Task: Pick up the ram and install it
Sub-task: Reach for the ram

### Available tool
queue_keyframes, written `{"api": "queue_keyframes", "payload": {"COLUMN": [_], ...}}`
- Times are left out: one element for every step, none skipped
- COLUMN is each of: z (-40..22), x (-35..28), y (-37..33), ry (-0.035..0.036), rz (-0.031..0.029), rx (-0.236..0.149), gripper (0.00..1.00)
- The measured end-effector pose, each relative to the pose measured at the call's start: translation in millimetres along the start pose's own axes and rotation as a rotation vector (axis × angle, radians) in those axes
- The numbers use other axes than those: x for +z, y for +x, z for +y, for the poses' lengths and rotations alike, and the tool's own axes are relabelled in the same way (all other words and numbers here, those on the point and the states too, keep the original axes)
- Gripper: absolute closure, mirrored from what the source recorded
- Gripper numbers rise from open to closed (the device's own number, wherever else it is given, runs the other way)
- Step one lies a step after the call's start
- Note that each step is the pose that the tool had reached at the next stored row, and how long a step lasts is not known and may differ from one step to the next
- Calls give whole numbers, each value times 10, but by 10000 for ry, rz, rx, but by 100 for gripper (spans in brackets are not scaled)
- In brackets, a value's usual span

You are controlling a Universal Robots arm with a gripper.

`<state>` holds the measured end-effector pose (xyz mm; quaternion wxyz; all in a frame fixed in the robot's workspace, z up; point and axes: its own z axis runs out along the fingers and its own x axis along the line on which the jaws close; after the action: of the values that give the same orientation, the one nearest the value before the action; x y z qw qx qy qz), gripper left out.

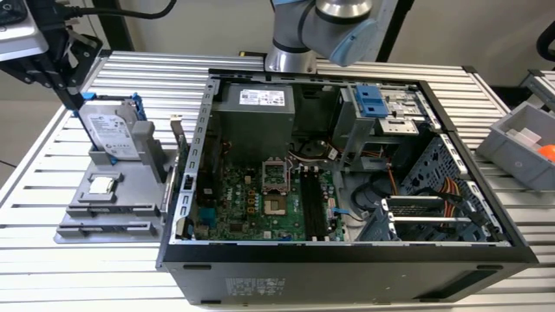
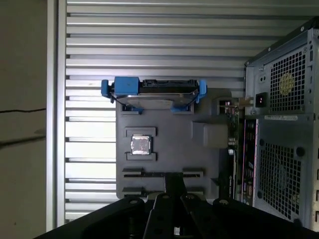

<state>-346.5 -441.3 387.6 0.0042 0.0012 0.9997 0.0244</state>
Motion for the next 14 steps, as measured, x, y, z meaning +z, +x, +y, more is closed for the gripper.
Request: {"api": "queue_keyframes", "payload": {"z": [-9, -28, -38, -48, -58, -68, -76, -87, -96, -105, -114, -123, -133, -142], "x": [0, 0, -1, -1, -1, -1, -1, -1, -1, -1, -2, -2, -2, -2], "y": [0, 0, 0, 0, 0, 0, 0, 0, 0, 0, 0, 0, 0, 0], "ry": [0, 0, 1, 0, 0, 1, 0, 1, 1, 0, 1, 0, 1, 1], "rz": [1, 2, 2, 2, 2, 3, 3, 4, 4, 4, 5, 5, 5, 6], "rx": [0, 0, 0, 0, 0, 0, 1, 0, 0, 0, 0, 0, 0, 0], "gripper": [100, 100, 100, 100, 100, 100, 100, 100, 100, 100, 100, 100, 100, 100]}}
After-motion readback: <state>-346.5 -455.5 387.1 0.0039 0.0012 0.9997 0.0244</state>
